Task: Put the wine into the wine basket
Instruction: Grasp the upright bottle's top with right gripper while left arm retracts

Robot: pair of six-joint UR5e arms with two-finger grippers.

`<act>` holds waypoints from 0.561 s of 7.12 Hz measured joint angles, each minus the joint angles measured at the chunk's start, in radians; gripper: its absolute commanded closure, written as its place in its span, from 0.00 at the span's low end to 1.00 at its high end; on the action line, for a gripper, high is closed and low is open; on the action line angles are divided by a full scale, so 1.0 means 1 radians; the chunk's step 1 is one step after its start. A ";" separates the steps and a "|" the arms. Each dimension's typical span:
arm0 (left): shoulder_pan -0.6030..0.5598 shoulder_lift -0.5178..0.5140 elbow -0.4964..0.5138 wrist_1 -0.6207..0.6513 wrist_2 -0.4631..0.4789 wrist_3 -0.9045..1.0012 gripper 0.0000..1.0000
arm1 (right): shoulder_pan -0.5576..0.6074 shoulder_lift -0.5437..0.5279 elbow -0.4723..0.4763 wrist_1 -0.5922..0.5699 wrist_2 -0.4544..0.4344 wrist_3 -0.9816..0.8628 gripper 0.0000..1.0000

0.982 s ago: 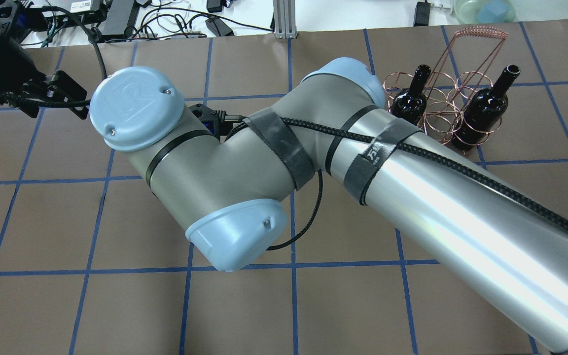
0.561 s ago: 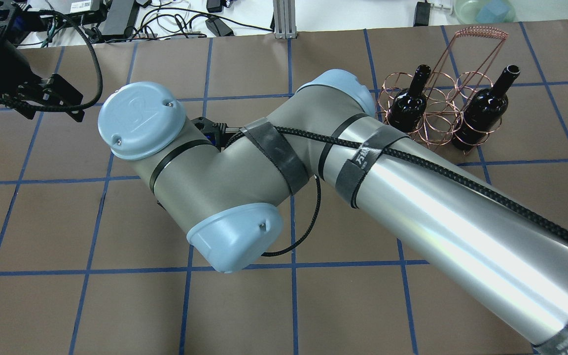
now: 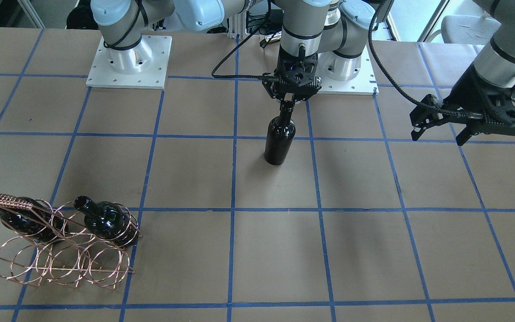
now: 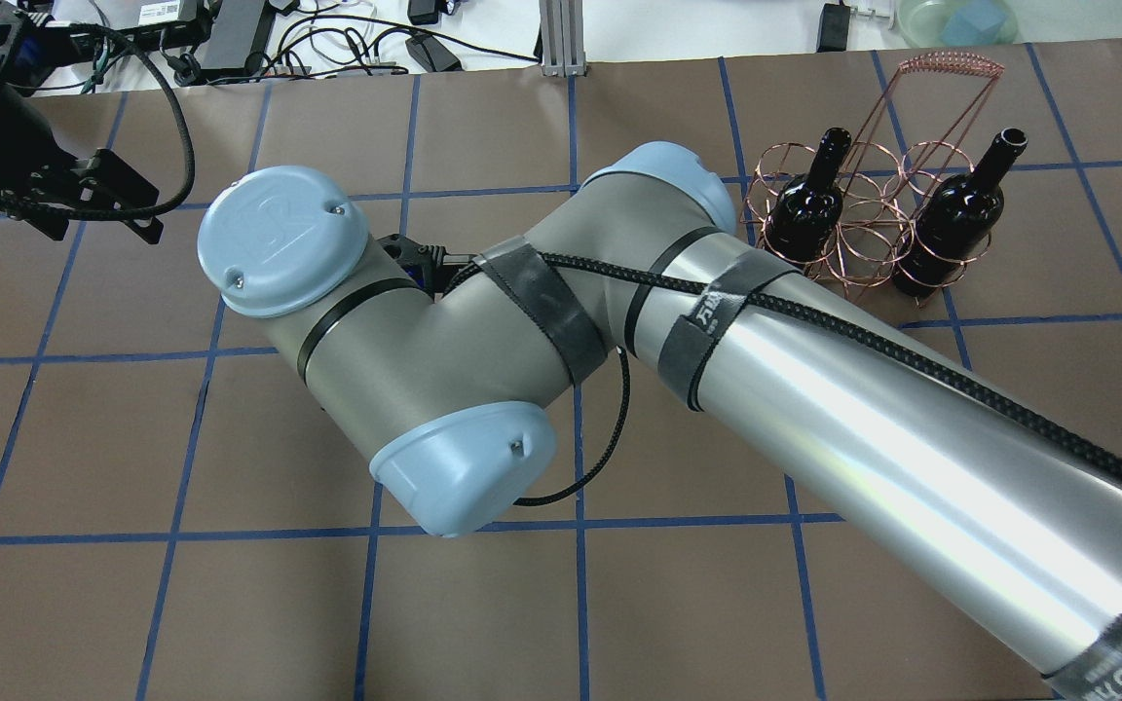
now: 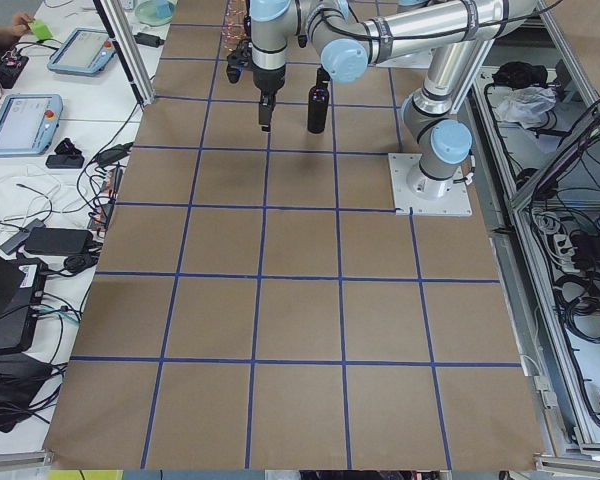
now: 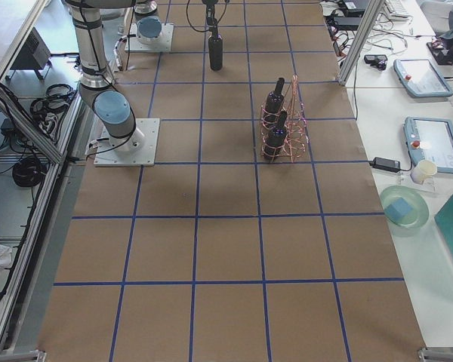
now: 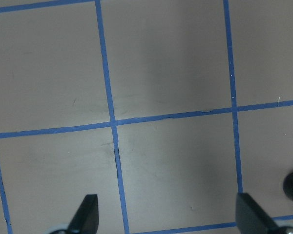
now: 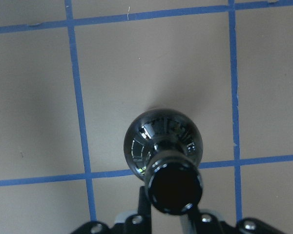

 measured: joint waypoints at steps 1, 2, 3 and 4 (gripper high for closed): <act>0.000 -0.002 -0.002 0.000 -0.001 0.000 0.00 | 0.000 0.000 0.000 -0.001 -0.002 0.000 0.76; 0.000 -0.007 -0.002 0.002 -0.002 0.000 0.00 | 0.000 -0.001 0.000 -0.003 0.000 0.001 0.36; 0.000 -0.014 -0.003 0.004 -0.002 0.001 0.00 | 0.000 -0.001 0.000 -0.007 0.003 0.002 0.25; 0.000 -0.019 -0.003 0.005 -0.002 0.001 0.00 | 0.000 0.001 0.000 -0.018 0.004 0.003 0.23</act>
